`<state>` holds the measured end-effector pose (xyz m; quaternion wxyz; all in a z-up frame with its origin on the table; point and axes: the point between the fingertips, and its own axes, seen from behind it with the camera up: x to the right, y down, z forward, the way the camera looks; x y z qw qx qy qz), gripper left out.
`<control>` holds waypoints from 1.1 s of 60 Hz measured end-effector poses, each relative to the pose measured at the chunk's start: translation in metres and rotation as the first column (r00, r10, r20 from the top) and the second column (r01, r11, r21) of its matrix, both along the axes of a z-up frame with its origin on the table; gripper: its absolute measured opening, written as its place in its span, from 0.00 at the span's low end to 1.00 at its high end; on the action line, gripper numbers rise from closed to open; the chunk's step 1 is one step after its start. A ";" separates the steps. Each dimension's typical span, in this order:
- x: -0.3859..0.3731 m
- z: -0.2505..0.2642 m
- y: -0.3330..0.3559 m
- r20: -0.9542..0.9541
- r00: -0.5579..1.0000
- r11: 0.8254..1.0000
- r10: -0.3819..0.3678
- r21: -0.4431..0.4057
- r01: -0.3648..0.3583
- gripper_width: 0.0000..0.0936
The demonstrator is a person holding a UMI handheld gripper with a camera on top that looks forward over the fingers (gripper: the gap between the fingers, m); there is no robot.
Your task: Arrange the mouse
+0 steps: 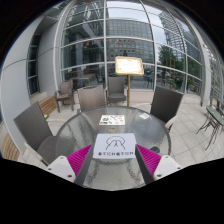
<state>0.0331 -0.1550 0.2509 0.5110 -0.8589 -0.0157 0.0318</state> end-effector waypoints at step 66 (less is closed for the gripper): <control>0.196 -0.269 0.164 0.039 0.998 0.896 -0.048 -0.441 0.060 0.88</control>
